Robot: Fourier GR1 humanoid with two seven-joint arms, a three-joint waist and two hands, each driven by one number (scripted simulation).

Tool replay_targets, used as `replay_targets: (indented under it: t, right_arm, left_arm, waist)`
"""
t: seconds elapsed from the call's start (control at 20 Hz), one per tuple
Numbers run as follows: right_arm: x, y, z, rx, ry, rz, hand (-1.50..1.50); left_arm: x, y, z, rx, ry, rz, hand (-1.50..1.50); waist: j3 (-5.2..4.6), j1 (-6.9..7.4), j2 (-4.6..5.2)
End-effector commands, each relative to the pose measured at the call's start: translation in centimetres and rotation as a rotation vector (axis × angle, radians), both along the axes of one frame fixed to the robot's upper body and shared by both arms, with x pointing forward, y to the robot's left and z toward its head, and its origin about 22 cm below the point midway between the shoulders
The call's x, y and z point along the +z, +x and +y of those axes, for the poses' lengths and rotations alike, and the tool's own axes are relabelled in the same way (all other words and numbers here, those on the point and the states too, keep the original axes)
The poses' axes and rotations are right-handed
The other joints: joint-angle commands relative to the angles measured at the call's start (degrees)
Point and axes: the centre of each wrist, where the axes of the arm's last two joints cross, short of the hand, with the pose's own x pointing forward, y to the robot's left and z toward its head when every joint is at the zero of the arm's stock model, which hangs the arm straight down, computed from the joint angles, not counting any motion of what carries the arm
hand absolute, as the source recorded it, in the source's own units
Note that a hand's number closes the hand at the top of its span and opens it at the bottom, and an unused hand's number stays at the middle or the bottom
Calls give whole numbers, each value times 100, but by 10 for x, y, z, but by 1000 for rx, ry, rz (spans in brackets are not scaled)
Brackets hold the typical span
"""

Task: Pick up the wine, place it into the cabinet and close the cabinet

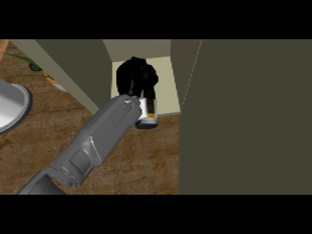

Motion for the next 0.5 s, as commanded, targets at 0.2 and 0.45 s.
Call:
replay_targets:
  t: [0.2, 0.45]
  right_arm:
    - [13, -6, 3, 42, 42, -19, -150]
    - [5, 1, 4, 56, 44, -19, -150]
  left_arm:
    - [-5, 5, 9, 67, 86, -23, -150]
    - [-11, 6, 17, 73, 135, 18, -150]
  waist:
    - [-8, -87, 49]
    - [-5, -7, 51]
